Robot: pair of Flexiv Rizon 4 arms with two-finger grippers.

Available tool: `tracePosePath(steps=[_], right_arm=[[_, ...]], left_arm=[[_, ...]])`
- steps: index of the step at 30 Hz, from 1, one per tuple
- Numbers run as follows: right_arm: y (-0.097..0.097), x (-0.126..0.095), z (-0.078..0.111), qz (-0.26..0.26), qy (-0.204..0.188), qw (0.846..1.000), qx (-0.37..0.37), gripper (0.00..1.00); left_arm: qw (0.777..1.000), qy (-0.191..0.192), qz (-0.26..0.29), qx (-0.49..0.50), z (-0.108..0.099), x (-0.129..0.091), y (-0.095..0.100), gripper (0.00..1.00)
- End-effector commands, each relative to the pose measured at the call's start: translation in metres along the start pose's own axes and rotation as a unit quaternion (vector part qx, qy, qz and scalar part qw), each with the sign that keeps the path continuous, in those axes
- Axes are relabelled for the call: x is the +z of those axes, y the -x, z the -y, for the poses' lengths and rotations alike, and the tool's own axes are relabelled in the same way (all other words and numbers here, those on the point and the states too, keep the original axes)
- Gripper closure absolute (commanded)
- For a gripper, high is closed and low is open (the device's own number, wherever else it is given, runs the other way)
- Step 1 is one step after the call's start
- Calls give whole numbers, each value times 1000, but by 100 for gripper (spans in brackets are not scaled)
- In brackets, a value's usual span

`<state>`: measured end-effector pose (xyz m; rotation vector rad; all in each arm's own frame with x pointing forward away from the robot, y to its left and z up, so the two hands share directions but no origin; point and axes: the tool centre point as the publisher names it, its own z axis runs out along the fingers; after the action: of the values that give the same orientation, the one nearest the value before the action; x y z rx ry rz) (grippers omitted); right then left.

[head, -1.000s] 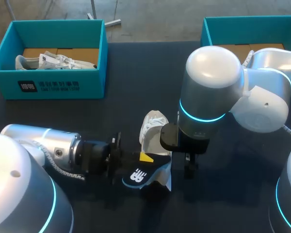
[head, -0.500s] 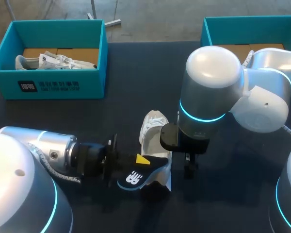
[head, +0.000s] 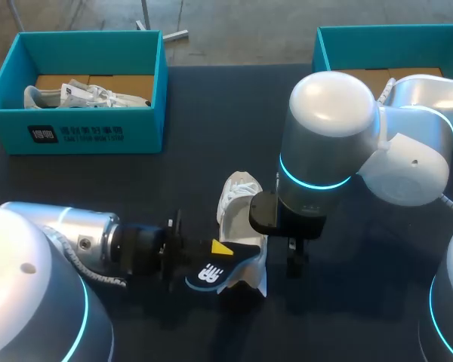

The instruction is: Take the shoe out of the shoebox, open the shoe tongue, remove and reinsert the insole, then place the shoe into the shoebox

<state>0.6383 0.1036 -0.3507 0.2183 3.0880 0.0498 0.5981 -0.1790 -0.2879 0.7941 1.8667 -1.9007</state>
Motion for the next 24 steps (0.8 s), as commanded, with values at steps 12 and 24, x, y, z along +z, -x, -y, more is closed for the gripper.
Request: tracePosePath(steps=[12, 24], right_arm=[[0, 2, -1, 0, 0, 1000, 0, 0], [0, 2, -1, 0, 0, 1000, 0, 0]], left_arm=[[1000, 19, 20, -12, -14, 7, 2, 100], [999, 36, 29, -9, -24, 6, 4, 100]])
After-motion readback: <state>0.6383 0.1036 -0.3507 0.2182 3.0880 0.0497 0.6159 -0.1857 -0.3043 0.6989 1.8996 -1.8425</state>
